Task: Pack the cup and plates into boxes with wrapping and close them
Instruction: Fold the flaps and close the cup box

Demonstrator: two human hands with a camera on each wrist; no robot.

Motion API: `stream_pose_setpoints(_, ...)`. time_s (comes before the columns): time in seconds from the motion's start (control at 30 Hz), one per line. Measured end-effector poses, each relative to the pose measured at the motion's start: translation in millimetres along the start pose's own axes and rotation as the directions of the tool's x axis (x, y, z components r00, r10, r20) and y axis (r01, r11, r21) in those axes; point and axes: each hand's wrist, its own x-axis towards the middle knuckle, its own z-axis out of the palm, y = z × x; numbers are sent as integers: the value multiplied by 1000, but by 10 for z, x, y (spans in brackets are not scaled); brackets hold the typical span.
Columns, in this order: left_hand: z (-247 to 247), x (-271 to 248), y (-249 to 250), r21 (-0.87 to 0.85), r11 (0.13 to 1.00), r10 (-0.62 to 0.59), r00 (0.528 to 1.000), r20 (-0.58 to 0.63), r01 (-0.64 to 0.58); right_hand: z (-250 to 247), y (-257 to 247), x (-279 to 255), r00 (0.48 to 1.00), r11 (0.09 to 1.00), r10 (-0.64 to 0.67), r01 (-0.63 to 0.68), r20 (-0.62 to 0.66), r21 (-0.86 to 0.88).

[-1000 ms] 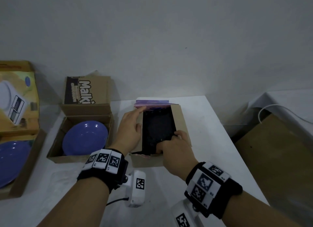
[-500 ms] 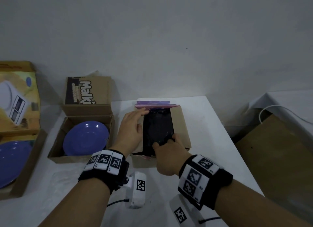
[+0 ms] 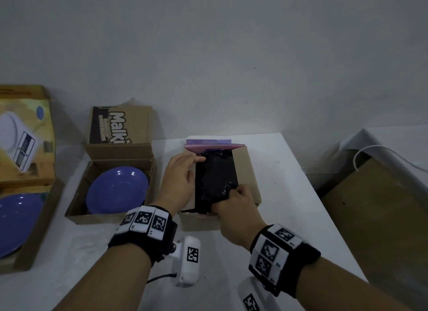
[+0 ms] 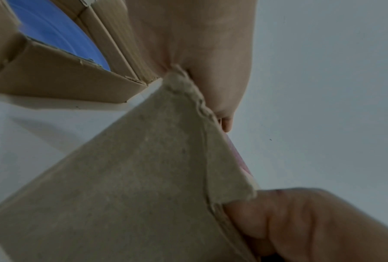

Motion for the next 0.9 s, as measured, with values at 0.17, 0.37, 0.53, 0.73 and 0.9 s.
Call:
stream_pose_setpoints(0.17, -1, 0, 26, -14, 1000, 20, 1000, -12, -20, -31, 24, 18, 995, 980, 60, -44, -77, 194)
stream_pose_setpoints(0.37, 1, 5, 20, -16, 1000, 13, 1000, -15, -13, -241, 83, 64, 999, 970, -34, 40, -31, 238)
stream_pose_setpoints(0.53, -9, 3, 35, -27, 1000, -13, 1000, -7, 13, -405, 160, 8, 995, 861, -54, 4, 84, 508)
stream_pose_setpoints(0.73, -53, 50, -70, -143, 988, -75, 994, -75, 64, -406, 447, -1, 988, 697, 130, -29, -87, 716)
stream_pose_setpoints(0.9, -106, 330, -132, -336, 778, -537, 840, 80, 530, -252, 629, 50, 905, 734, 424, -324, -30, 597)
